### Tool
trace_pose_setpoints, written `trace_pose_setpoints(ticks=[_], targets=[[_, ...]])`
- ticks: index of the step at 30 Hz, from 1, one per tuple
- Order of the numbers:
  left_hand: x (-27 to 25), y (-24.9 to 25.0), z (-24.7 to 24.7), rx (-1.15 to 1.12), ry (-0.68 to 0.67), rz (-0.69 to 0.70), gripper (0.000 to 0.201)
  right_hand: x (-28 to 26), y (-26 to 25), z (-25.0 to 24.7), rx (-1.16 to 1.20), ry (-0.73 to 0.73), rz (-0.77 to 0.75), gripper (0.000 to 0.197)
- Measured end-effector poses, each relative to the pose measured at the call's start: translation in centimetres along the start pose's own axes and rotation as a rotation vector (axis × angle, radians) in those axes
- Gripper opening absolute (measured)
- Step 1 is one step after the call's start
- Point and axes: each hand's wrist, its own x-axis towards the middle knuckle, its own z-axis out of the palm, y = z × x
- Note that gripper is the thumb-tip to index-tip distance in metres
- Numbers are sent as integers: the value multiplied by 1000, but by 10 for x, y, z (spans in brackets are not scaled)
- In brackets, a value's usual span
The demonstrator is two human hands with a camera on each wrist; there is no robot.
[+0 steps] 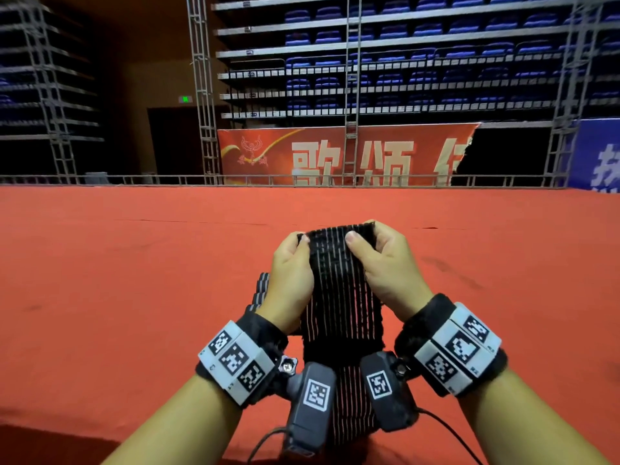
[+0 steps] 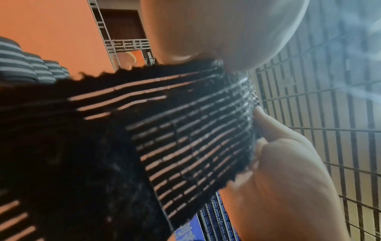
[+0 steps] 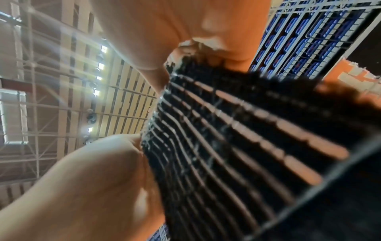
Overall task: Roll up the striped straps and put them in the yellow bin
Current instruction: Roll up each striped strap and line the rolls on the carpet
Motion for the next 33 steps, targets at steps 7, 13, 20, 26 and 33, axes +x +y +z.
trace_pose_setpoints(ticks=[7, 13, 20, 26, 33], targets=[[-6, 14, 5, -106, 2, 57, 30, 11, -5, 5, -243, 44, -77, 18], [-6, 19, 3, -10, -23, 125, 34, 13, -6, 8, -400, 81, -48, 26], [-2, 21, 0, 52, -26, 221, 32, 12, -15, 10, 2, -104, 279, 27], [-1, 26, 7, 82, -75, 289, 16, 10, -18, 20, 93, -34, 227, 22], [6, 30, -14, 185, -194, 382, 6, 18, -28, -7, 89, -119, 43, 11]])
